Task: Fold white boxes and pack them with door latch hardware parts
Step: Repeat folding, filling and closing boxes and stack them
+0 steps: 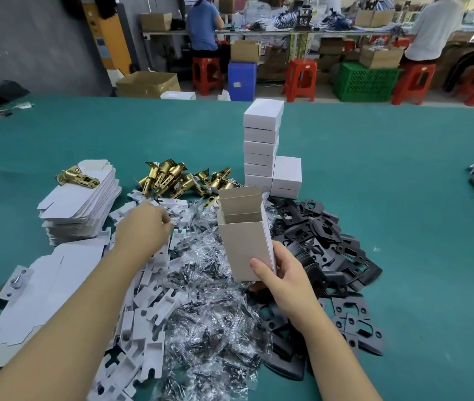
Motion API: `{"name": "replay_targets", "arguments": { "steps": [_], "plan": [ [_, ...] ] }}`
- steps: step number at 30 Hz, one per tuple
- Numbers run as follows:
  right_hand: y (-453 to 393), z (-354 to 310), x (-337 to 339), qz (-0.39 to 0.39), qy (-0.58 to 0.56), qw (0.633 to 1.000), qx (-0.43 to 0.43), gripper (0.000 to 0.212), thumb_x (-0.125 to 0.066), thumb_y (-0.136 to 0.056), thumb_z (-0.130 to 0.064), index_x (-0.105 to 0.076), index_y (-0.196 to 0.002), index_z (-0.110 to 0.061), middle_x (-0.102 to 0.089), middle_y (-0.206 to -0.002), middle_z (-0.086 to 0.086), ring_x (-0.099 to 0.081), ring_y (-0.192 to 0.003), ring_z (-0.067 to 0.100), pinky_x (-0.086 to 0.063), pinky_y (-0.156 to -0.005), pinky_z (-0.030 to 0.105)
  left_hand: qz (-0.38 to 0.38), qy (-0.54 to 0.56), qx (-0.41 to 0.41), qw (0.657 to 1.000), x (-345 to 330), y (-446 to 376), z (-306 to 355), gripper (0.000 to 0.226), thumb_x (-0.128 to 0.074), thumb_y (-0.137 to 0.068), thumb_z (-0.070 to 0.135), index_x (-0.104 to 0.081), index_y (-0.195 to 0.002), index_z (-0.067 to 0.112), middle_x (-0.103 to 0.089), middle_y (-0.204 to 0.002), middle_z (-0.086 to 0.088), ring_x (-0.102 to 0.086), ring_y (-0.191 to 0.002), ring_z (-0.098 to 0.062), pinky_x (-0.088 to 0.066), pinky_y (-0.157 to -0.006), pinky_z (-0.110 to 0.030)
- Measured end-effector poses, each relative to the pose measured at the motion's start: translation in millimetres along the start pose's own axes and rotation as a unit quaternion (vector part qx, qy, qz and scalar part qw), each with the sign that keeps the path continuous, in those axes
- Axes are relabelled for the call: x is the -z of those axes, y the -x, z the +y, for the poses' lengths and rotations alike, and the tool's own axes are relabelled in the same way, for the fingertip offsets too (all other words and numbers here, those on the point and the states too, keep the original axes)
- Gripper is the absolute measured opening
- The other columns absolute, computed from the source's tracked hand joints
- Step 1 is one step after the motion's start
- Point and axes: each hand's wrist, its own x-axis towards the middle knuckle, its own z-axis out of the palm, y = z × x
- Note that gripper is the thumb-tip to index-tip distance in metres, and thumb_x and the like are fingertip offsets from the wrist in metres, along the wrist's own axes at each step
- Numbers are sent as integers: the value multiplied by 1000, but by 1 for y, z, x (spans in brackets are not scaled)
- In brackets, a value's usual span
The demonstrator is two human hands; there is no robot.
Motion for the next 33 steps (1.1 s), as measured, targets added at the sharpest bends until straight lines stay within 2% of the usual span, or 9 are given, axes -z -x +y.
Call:
{"name": "replay_targets", "arguments": {
  "steps": [4,8,11,14,19,23,26,30,33],
  "plan": [
    [-1,2,0,11,-37,999,-10,35,-70,-84,-53,-64,-119,-49,-74,-120,-7,-70,-111,15,-59,-94,39,60,163,4,985,22,9,16,24,-71,-92,34,-64,-71,22,-70,-97,1,-60,-99,-20,-46,-70,-35],
    [-2,3,1,20,-51,998,-16,33,-71,-84,-53,-66,-116,-48,-74,-119,-4,-71,-110,21,-55,-98,56,9,368,-38,929,49,29,39,22,-82,-82,40,-69,-73,25,-68,-68,7,-53,-55,-9,-47,-55,-29],
    [-1,3,2,21,-53,998,-18,34,-71,-85,-53,-65,-118,-47,-74,-120,-3,-71,-110,23,-56,-95,60,-7,461,-56,886,65,40,52,28,-89,-75,27,-65,-89,21,-71,-78,2,-59,-59,-7,-51,-56,-28],
    [-1,3,2,18,-55,998,-18,35,-71,-86,-53,-65,-120,-45,-73,-120,-2,-71,-110,24,-56,-94,61,-60,520,-66,850,77,47,59,36,-86,-77,16,-66,-106,23,-70,-83,0,-58,-52,-9,-48,-47,-24],
    [-1,4,2,12,-60,998,-20,36,-72,-86,-50,-65,-121,-44,-73,-121,-2,-70,-111,24,-55,-97,60,-49,555,-125,821,91,57,70,11,-79,-80,10,-78,-91,10,-73,-69,-8,-66,-53,-20,-58,-51,-28],
    [0,4,1,15,-70,997,-14,45,-72,-86,-46,-64,-128,-31,-73,-121,1,-70,-113,24,-55,-99,57,19,488,-173,855,91,56,84,16,-70,-92,0,-79,-97,13,-75,-68,-2,-72,-58,-20,-62,-59,-33],
    [0,4,2,18,-75,997,-17,47,-72,-86,-46,-63,-128,-28,-73,-120,3,-69,-113,26,-54,-98,60,82,328,-246,908,86,56,92,10,-74,-92,16,-80,-97,22,-72,-68,8,-65,-53,-10,-59,-62,-34],
    [0,4,2,18,-85,996,-19,46,-72,-86,-43,-64,-127,-25,-73,-118,5,-69,-111,29,-55,-97,59,45,208,-248,945,86,55,106,6,-73,-91,34,-79,-93,33,-69,-90,10,-60,-78,-14,-53,-77,-41],
    [-1,4,2,16,-89,996,-16,41,-71,-90,-36,-63,-128,-22,-73,-117,6,-69,-111,29,-56,-97,56,6,159,-234,959,89,53,114,9,-71,-92,38,-79,-94,37,-71,-94,9,-62,-93,-17,-54,-82,-39]
  ]
}}
